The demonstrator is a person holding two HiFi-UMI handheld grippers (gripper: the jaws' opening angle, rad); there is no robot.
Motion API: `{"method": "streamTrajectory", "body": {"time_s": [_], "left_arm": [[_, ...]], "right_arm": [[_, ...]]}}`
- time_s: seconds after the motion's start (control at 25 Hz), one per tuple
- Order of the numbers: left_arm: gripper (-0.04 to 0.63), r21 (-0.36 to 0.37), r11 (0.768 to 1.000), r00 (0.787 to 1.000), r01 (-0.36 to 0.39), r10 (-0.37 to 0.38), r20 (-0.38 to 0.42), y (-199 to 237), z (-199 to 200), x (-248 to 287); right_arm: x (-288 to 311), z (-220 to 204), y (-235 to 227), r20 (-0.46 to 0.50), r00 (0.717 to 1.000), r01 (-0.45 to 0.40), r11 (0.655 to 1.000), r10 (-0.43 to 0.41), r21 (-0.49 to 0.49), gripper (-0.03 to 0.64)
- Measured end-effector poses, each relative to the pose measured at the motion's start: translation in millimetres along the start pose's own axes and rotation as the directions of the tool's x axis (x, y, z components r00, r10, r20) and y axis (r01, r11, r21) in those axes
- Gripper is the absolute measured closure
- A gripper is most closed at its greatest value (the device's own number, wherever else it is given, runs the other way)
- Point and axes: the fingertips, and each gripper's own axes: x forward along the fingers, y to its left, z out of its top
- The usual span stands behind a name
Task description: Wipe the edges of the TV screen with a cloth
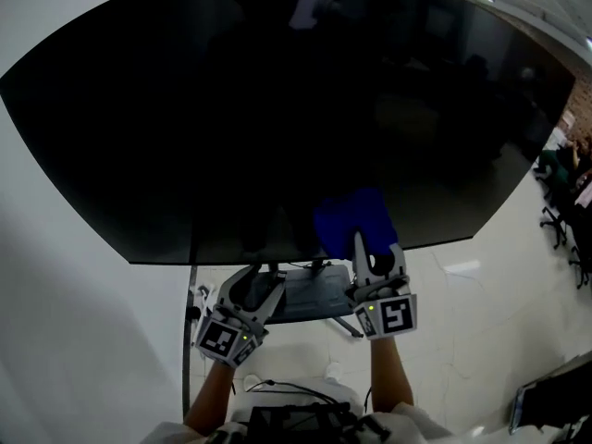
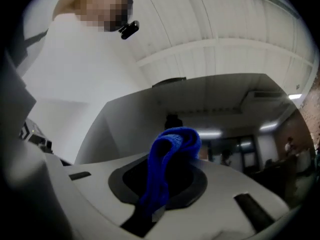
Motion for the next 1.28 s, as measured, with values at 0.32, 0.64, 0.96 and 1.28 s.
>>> {"method": "streamTrajectory", "body": {"time_s": [0.32, 0.64, 0.96, 1.28], "left_arm": [[0.39, 0.024, 0.981, 0.981, -0.195, 0.195, -0.011, 27, -25, -57], [0.39, 0.011, 0.978, 0.978, -0.208, 0.208, -0.015, 51, -19, -62], [0.39, -0.016, 0.985, 0.985, -0.173, 0.173, -0.029, 42, -9, -52], [0.39, -0.001, 0.985, 0.985, -0.174, 0.174, -0.02, 52, -49, -68]], "right_arm": [[-42, -115, 106, -0.263, 0.956, -0.066, 0.97, 0.128, 0.232, 0.555], [-18, -108, 113, -0.235, 0.963, -0.074, 0.968, 0.132, 0.241, 0.555], [-23, -106, 116, -0.245, 0.959, -0.066, 0.954, 0.142, 0.293, 0.555], [-33, -134, 123, -0.245, 0.961, -0.057, 0.956, 0.131, 0.286, 0.555]]}}
